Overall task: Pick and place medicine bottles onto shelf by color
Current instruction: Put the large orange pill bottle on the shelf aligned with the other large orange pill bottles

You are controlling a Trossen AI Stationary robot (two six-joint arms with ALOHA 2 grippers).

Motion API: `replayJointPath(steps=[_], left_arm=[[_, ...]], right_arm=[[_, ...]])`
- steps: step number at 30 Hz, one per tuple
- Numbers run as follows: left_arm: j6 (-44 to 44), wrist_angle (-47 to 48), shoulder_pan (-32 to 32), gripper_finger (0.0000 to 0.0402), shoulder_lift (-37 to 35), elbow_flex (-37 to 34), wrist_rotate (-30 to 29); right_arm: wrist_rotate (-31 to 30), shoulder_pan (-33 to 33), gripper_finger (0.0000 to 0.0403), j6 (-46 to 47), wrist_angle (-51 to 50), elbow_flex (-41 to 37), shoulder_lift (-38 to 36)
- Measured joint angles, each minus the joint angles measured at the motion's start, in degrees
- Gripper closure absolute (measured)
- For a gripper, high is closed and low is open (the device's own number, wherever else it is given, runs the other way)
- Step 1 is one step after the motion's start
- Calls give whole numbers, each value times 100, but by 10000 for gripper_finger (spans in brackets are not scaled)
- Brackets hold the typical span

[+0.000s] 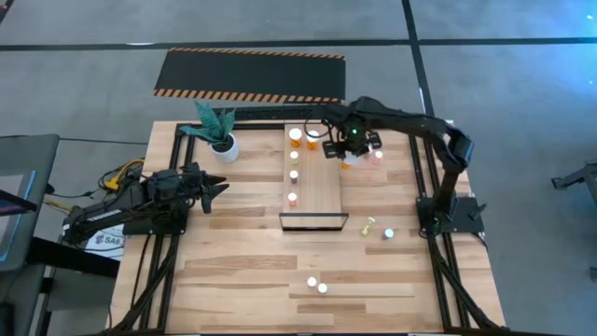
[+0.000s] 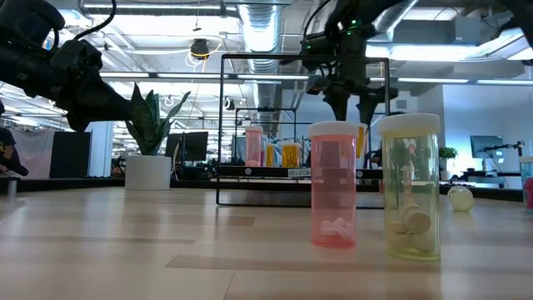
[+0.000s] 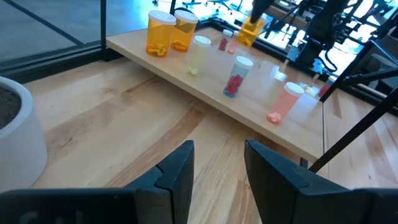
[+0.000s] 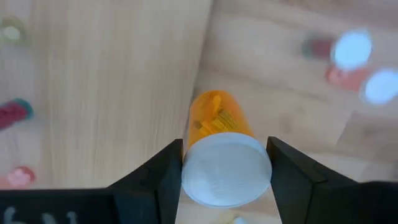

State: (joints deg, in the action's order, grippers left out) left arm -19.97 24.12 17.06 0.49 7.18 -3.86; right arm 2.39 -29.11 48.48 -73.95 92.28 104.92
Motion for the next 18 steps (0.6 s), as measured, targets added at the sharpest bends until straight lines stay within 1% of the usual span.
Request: replayJointPath(steps=[6, 10, 13, 18], left_arm=[[0, -1, 1, 274, 0, 0, -2], [0, -2, 0, 274, 0, 0, -2], [0, 0, 2, 274, 0, 2, -2], [0, -1, 0, 274, 0, 2, -2]], right_arm=[[-14, -156, 196, -1018, -162, 538, 499], [-13, -206, 195, -1815, -239, 759, 790], [-37, -276, 195, -2354, -232, 938, 922], [-111, -415, 191, -2865, -108, 1180, 977]])
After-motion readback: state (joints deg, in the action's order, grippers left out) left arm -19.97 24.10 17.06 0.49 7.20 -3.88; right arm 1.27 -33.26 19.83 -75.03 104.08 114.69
